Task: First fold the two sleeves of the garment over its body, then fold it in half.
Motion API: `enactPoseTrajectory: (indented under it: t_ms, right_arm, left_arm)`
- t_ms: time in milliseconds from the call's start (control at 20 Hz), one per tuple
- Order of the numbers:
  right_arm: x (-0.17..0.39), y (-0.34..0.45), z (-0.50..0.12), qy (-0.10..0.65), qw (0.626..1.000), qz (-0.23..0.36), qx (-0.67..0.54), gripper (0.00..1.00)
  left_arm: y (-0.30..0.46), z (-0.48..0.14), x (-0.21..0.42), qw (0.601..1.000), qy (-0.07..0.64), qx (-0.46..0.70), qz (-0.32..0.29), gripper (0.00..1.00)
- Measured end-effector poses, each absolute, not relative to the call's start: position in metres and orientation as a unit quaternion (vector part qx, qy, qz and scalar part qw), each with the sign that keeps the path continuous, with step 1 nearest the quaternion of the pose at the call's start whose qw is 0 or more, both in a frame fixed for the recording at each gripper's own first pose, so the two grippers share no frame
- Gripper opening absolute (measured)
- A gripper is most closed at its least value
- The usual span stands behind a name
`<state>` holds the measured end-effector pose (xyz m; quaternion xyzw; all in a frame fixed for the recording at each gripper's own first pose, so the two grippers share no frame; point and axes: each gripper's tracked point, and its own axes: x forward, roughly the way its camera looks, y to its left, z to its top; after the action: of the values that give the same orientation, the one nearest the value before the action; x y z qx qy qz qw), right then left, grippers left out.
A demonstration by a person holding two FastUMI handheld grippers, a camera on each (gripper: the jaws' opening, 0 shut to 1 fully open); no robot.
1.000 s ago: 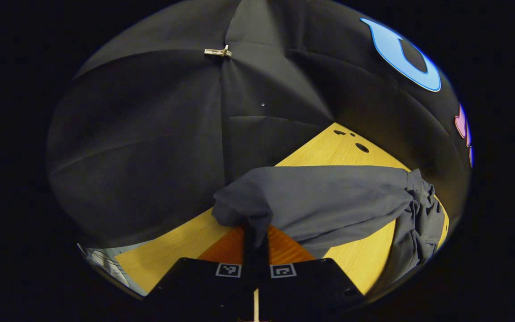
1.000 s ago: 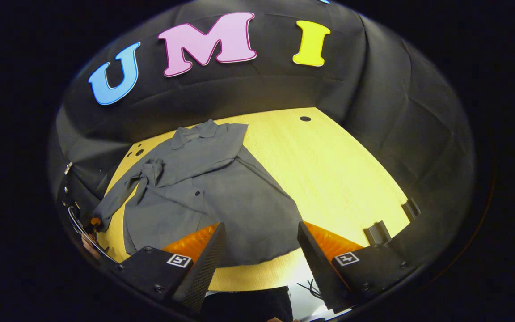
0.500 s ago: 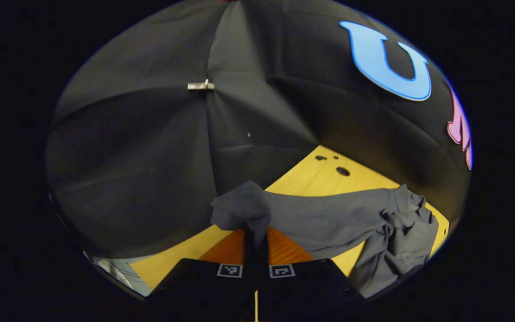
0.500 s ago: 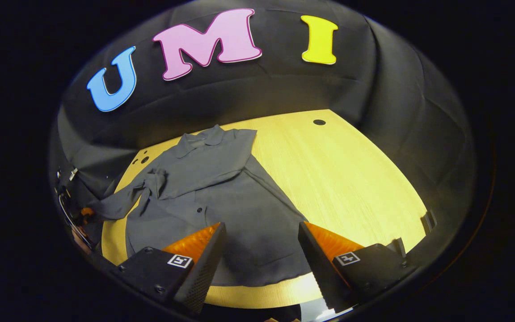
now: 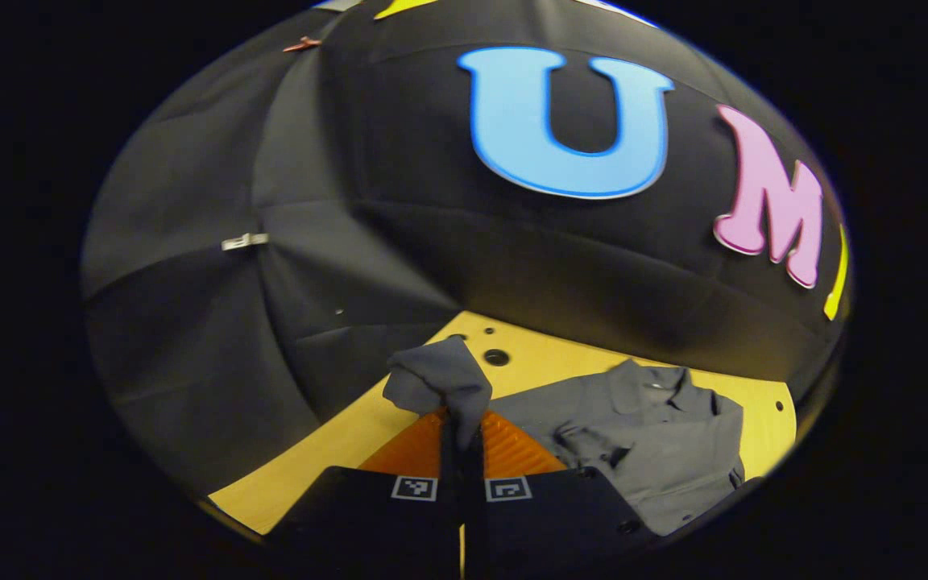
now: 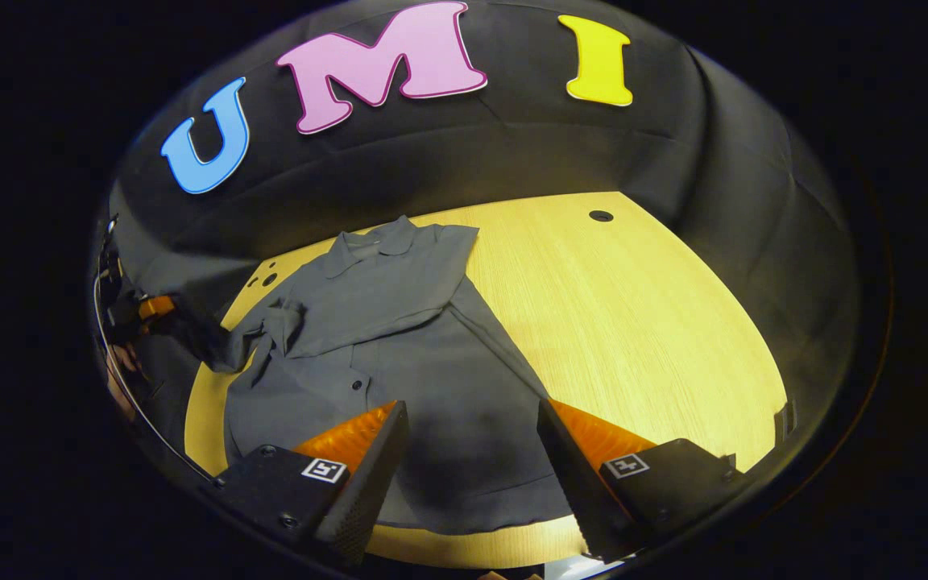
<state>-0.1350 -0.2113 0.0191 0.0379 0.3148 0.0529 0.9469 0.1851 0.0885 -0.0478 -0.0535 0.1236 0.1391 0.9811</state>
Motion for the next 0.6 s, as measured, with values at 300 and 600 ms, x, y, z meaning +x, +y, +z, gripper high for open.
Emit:
enactPoseTrajectory:
  t_ms: [300,600]
  right_arm:
    - [-0.126,-0.230,0.010,0.330,0.941,0.054,0.053,0.99]
    - [-0.119,-0.257,0.001,0.348,0.934,0.044,0.069,0.99]
  left_arm:
    - [-0.035,-0.058,0.217,0.988,0.140,-0.045,0.045,0.05]
    - [-0.134,-0.082,0.235,0.984,0.169,-0.047,-0.023,0.07]
